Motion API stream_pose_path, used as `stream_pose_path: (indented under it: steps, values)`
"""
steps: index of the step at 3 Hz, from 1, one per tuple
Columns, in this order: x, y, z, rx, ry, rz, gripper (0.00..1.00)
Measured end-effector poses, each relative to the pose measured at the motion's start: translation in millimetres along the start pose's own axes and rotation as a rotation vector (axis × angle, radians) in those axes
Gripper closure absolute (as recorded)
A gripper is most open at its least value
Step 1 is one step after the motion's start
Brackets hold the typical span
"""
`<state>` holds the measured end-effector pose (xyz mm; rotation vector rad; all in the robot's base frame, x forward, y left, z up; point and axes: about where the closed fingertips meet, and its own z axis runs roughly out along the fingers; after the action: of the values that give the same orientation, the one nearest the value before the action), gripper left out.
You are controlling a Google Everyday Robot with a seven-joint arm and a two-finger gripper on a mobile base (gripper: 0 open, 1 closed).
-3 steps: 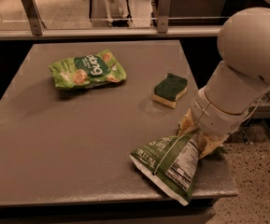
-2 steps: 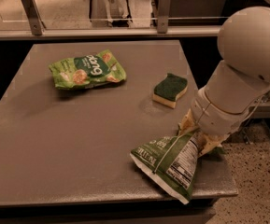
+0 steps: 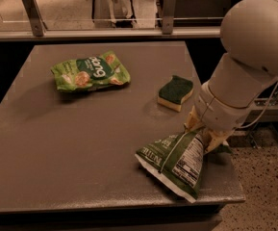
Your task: Move green jalapeno chip bag near green rice chip bag
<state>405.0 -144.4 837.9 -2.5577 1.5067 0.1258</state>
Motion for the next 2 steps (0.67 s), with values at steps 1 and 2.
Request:
stream_pose_path:
  steps: [1,2]
  values:
    - [7,-30,-21,0.019,0.034,-0.033,1.0]
    - [15,-65,-44,0.057,0.055,-0.047,1.0]
